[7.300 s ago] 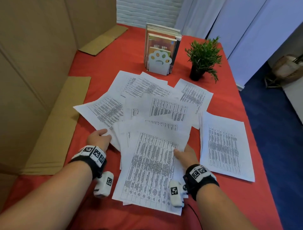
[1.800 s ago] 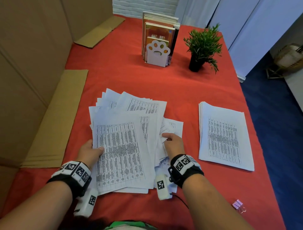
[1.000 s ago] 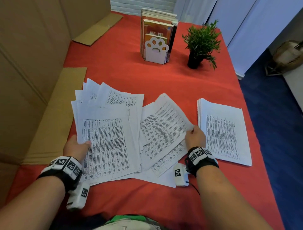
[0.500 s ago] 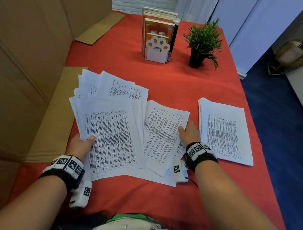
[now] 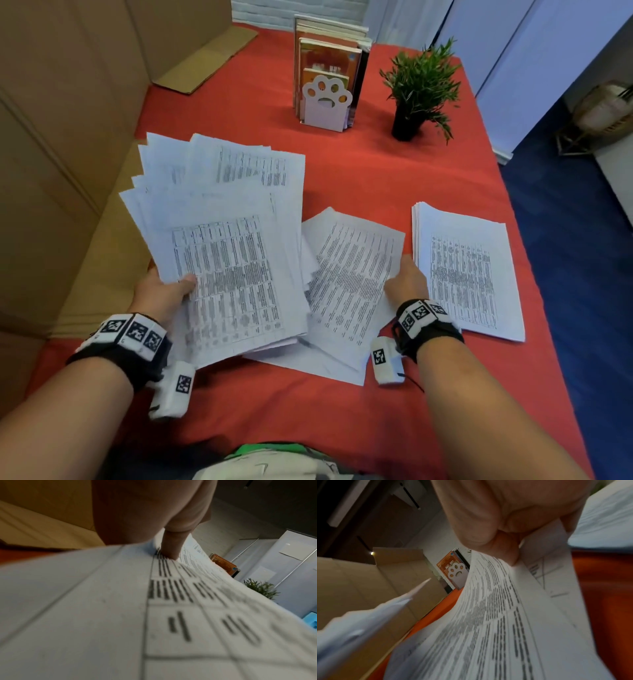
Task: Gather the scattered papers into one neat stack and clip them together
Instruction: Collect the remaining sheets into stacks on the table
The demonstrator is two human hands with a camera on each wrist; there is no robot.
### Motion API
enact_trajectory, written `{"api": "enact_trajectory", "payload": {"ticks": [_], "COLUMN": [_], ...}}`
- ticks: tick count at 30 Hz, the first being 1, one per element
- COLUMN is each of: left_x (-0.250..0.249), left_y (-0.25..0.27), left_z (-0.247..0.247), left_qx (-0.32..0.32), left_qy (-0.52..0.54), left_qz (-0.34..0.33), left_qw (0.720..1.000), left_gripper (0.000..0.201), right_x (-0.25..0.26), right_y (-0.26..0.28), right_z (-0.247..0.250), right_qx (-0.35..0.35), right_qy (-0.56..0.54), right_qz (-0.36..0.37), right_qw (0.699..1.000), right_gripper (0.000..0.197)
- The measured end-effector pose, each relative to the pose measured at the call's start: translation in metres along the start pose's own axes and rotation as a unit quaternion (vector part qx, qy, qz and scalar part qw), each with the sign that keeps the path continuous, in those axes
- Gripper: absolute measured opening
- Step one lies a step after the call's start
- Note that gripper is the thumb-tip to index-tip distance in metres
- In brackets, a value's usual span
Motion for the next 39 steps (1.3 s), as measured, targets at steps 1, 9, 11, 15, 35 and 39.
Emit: {"api": "enact_trajectory", "payload": {"ticks": [1,9,11,15,35,39], "left_x": [0.003,0.023,0.024,0.022,0.02,0.016], "left_y": [0.001,0.006,0.01,0.014,0.037,0.033], "left_z": [-0.007,-0.046,-0.051,-0.06,-0.115,-0.112], "left_qx": [0.02,0.082,0.094,0.115,0.151,0.135], "left_qy": [-0.001,-0.085,-0.085,-0.099,-0.271,-0.137], "left_qz": [0.006,0.026,0.036,0.023,-0.072,-0.058], "left_qw": [1.0,0.993,0.991,0.988,0.948,0.98], "left_gripper": [0.037,0.039,0.039,0.04,0.043,0.066], "right_x": [0.001,-0.004,-0.005,-0.002,-0.001,-0.005], "right_y": [0.003,0.019,0.018,0.01,0.03,0.029], "right_z": [-0.005,-0.017,-0.001,0.002,-0.053,-0.054], "right_qx": [0.013,-0.032,-0.089,-0.07,0.047,0.083], "right_qy": [-0.014,-0.006,-0.027,-0.016,0.109,0.054], "right_qz": [0.003,0.043,0.042,0.041,-0.008,-0.049], "right_qw": [1.0,0.999,0.995,0.997,0.993,0.994], "right_gripper": [0.024,0.026,0.022,0.02,0.042,0.041]}}
Point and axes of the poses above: each hand's wrist, its own y-axis away from the middle knuckle, its own z-axis out of the back of the hand, x = y × z, the point moved 9 cm from there along -y, towards the middle knuckle, and after that the axes turned 3 degrees about -y, right-handed, at the moved point
